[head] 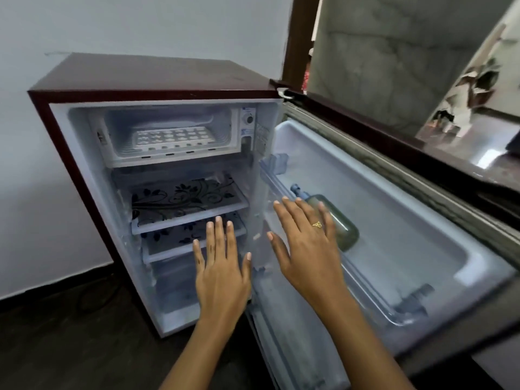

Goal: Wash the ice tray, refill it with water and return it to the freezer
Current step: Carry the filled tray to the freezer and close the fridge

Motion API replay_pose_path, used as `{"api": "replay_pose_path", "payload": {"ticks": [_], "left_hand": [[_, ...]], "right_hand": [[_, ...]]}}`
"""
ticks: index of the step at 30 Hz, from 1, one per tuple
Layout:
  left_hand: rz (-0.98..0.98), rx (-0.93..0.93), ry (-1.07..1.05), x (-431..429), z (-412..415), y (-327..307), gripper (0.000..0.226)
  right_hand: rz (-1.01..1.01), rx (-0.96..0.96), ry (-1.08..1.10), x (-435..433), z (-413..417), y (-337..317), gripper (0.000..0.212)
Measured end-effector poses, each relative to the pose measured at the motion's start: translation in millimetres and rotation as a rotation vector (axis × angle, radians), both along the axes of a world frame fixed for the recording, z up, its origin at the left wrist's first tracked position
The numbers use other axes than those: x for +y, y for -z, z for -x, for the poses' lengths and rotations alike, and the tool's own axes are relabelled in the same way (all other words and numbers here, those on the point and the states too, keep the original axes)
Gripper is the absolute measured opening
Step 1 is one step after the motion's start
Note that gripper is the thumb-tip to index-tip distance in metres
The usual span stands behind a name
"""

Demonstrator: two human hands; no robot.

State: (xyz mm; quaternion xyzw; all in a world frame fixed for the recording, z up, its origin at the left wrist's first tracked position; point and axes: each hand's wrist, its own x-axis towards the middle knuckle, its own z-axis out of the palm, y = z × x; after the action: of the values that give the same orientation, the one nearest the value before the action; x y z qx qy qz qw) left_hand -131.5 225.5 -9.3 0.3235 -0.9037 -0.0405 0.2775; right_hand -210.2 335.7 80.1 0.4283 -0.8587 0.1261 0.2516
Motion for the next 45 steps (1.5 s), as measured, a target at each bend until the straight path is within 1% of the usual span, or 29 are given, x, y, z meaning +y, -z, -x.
{"api": "replay_pose_path", "payload": {"ticks": [4,9,14,16,18,21,24,27,29,33,38,41,45], "left_hand": [[0.012,0.015,0.119,47.4,8.9,-10.6,0.065],[-0.017,0.055,0.271,101.8,19.2,-25.1,0.062],[-0.066,0.079,0.404,149.0,19.3,-35.3,0.061],[-0.074,0.081,0.439,161.4,18.3,-37.6,0.062],[-0.064,0.072,0.477,170.9,18.4,-39.6,0.062],[-0.054,0.069,0.524,180.4,20.2,-40.6,0.063],[-0.055,0.067,0.531,181.7,21.7,-37.5,0.062],[-0.024,0.041,0.536,178.2,22.4,-33.6,0.058],[-0.004,0.025,0.536,175.9,22.7,-32.7,0.056],[0.000,0.017,0.528,170.2,17.2,-32.5,0.058],[0.031,0.029,0.522,150.8,1.2,-29.7,0.069],[0.022,0.040,0.510,135.1,-12.3,-28.4,0.072],[-0.048,0.087,0.493,112.3,-33.9,-29.6,0.070]], "right_hand": [[0.032,0.078,0.084,56.2,-7.9,-22.9,0.042],[0.159,0.179,0.194,119.0,-10.5,-45.5,0.036],[0.297,0.269,0.313,169.6,-7.2,-57.4,0.037],[0.340,0.261,0.369,185.9,-2.5,-57.4,0.043],[0.388,0.198,0.381,199.5,2.3,-55.5,0.053],[0.500,0.068,0.325,213.6,5.2,-50.9,0.070],[0.704,-0.200,0.267,221.0,7.2,-44.5,0.085],[0.835,-0.481,0.204,222.2,8.0,-33.0,0.092],[0.842,-0.528,0.185,219.4,5.3,-28.1,0.093],[0.821,-0.528,0.182,215.6,-0.7,-22.8,0.094],[0.828,-0.440,0.112,208.1,-17.9,-14.7,0.092],[0.817,-0.355,0.053,201.0,-29.5,-7.1,0.083],[0.775,-0.253,-0.018,189.4,-48.1,-1.1,0.066]]}}
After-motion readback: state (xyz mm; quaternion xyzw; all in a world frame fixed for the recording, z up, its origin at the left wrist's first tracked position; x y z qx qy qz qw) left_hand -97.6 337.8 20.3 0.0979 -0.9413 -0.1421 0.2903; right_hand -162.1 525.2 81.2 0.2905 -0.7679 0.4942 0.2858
